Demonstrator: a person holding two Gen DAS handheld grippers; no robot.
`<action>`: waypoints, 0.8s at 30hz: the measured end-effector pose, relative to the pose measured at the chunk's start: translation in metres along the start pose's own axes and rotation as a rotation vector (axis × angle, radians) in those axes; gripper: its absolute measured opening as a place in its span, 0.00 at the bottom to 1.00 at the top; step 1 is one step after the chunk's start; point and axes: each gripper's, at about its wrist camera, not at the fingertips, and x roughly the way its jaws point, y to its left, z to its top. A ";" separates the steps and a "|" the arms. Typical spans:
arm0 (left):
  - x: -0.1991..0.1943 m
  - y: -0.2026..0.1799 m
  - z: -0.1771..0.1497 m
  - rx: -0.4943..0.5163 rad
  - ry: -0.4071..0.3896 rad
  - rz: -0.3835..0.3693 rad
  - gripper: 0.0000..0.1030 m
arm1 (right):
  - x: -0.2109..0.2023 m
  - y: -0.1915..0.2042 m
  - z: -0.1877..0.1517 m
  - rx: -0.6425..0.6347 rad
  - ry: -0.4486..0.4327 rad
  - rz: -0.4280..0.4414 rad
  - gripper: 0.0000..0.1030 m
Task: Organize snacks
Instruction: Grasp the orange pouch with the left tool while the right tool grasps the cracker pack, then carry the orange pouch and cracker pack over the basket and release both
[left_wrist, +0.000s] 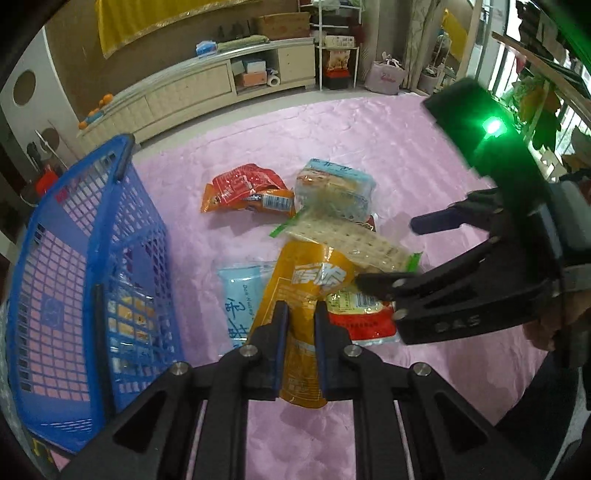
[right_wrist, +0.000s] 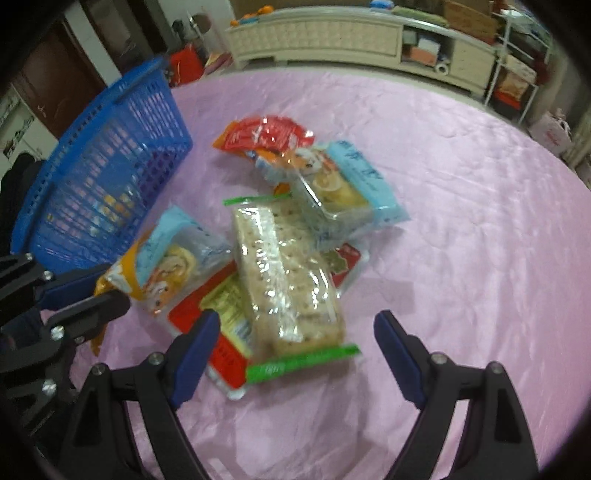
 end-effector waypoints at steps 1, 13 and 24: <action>0.002 0.001 0.001 -0.003 0.003 0.006 0.12 | 0.005 0.001 0.000 -0.010 0.011 0.002 0.84; -0.004 0.009 -0.003 -0.068 -0.005 -0.019 0.12 | 0.003 0.007 -0.013 -0.023 -0.001 -0.007 0.57; -0.072 0.002 -0.015 -0.052 -0.116 -0.062 0.12 | -0.103 0.038 -0.050 0.001 -0.177 -0.020 0.55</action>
